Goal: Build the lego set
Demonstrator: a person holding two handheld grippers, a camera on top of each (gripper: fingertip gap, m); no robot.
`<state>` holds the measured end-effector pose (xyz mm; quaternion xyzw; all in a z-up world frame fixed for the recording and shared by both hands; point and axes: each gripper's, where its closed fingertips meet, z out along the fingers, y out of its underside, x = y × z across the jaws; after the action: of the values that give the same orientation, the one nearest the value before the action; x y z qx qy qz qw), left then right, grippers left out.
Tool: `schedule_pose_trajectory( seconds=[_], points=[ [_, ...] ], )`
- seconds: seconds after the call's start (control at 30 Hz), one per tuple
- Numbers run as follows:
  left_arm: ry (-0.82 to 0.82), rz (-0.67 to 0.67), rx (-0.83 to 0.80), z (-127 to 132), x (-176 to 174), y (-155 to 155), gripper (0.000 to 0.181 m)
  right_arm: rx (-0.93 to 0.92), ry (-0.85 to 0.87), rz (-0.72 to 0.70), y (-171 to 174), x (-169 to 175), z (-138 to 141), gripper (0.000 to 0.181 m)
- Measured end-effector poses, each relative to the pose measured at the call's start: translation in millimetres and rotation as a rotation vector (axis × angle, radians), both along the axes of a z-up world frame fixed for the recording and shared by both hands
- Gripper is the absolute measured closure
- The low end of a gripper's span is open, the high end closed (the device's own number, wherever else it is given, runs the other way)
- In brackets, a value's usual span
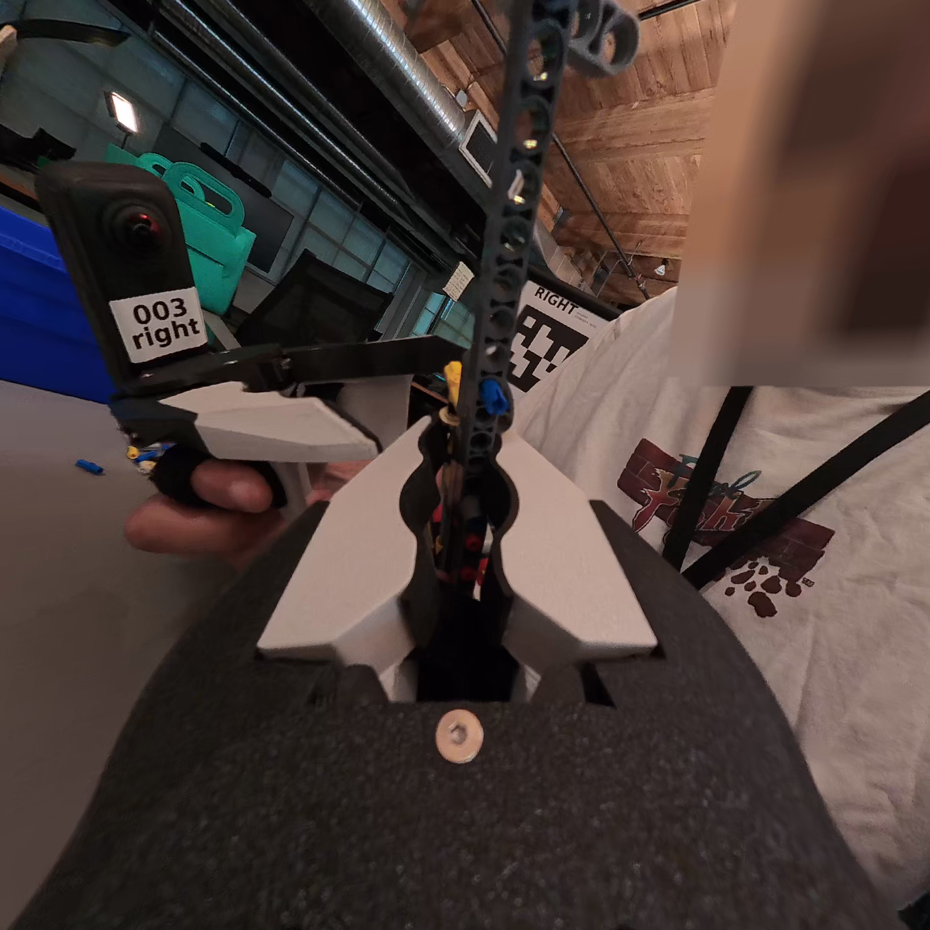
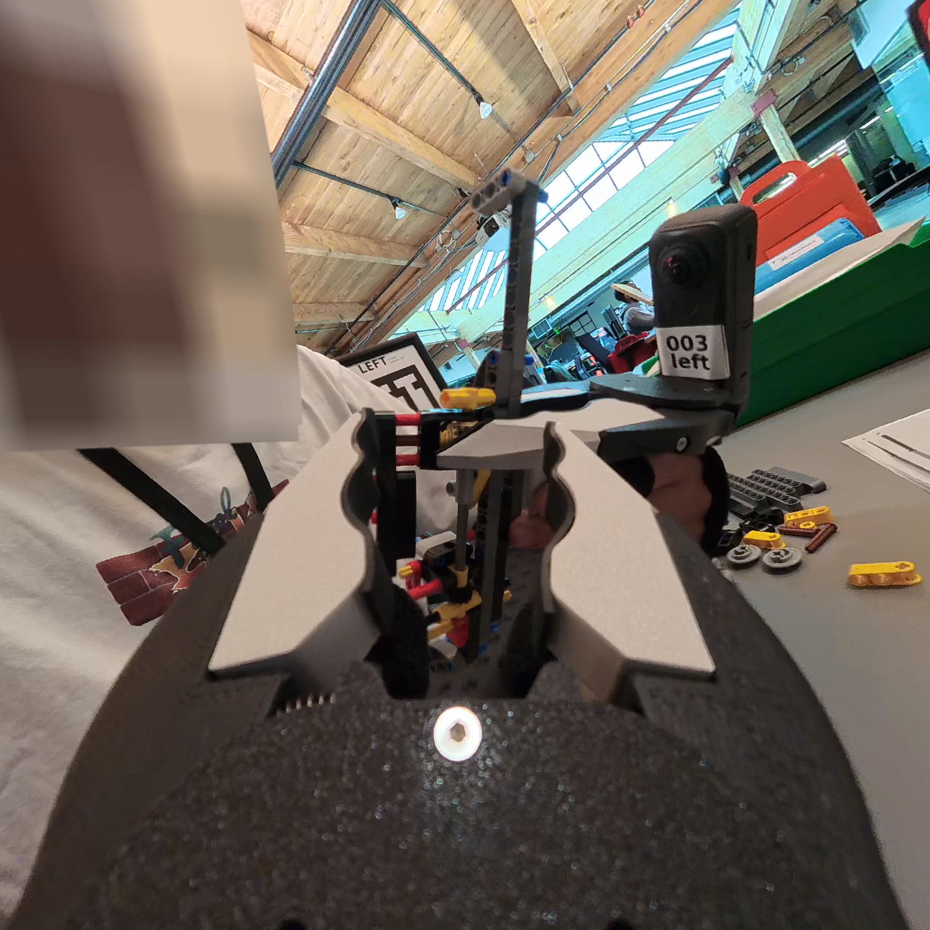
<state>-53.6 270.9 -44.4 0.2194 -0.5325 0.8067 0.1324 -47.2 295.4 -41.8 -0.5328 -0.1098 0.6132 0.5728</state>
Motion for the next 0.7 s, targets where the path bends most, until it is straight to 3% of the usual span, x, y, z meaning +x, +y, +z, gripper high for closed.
schedule_pose_trajectory(
  seconds=[0.13,0.47,0.57,0.63,0.7],
  points=[
    [-0.013,-0.067,-0.024,2,-8,-9,0.172,0.05,0.029,0.085,-11,-11,9,0.128],
    [-0.004,-0.024,-0.028,1,0,-9,0.172,0.036,0.015,0.063,-11,-3,8,0.131],
    [0.053,0.129,-0.001,-4,25,11,0.172,0.03,-0.066,-0.148,-3,30,10,0.159],
    [0.103,0.276,0.035,-14,44,28,0.173,0.02,-0.161,-0.38,4,51,7,0.152],
    [0.128,0.344,0.05,-19,49,37,0.173,-0.072,-0.365,-0.571,14,59,-21,0.145]
  ],
)
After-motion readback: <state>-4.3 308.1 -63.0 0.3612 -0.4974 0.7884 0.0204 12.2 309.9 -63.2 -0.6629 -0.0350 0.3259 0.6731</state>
